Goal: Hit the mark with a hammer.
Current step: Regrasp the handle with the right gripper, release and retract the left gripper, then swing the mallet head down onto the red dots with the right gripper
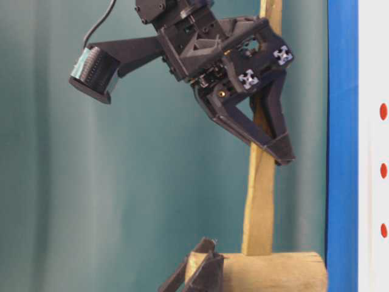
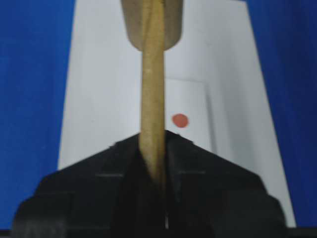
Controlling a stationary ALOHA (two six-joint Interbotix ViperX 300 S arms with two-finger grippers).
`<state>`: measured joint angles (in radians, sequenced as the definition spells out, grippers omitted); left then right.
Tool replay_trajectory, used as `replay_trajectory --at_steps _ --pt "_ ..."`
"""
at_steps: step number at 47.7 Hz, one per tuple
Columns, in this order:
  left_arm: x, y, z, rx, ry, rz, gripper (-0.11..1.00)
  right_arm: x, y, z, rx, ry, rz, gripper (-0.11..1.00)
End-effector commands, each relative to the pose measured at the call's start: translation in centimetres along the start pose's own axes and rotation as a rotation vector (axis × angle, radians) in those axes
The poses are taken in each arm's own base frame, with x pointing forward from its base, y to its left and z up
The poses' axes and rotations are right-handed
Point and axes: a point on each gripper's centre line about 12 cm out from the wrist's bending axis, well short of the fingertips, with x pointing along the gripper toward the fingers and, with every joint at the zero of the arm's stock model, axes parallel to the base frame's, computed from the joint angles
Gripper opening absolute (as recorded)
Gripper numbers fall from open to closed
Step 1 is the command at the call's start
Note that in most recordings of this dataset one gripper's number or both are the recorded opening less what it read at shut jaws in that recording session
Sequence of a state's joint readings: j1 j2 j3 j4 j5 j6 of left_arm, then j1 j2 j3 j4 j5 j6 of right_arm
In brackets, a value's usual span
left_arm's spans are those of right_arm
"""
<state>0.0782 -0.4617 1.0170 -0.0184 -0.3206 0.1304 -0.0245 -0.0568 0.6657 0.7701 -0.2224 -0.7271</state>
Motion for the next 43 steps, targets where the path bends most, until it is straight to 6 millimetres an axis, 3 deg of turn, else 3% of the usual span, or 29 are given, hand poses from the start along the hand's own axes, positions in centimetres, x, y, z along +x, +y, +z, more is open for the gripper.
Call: replay_trajectory --at_steps 1,22,32,43 --pt "-0.6 0.1 0.8 -0.003 -0.035 0.003 0.90 -1.3 -0.3 1.9 0.017 -0.066 -0.010 0.02" --pt "-6.8 0.1 0.1 -0.004 -0.057 0.005 0.89 -6.4 -1.4 0.4 0.096 -0.092 -0.033 0.02" --pt "-8.9 0.0 0.0 -0.009 -0.058 0.004 0.89 -6.4 -1.7 0.5 0.110 -0.105 -0.050 0.02" --pt "-9.0 0.0 -0.5 -0.015 -0.037 0.001 0.89 -6.2 -2.7 1.0 0.134 -0.145 -0.113 0.02"
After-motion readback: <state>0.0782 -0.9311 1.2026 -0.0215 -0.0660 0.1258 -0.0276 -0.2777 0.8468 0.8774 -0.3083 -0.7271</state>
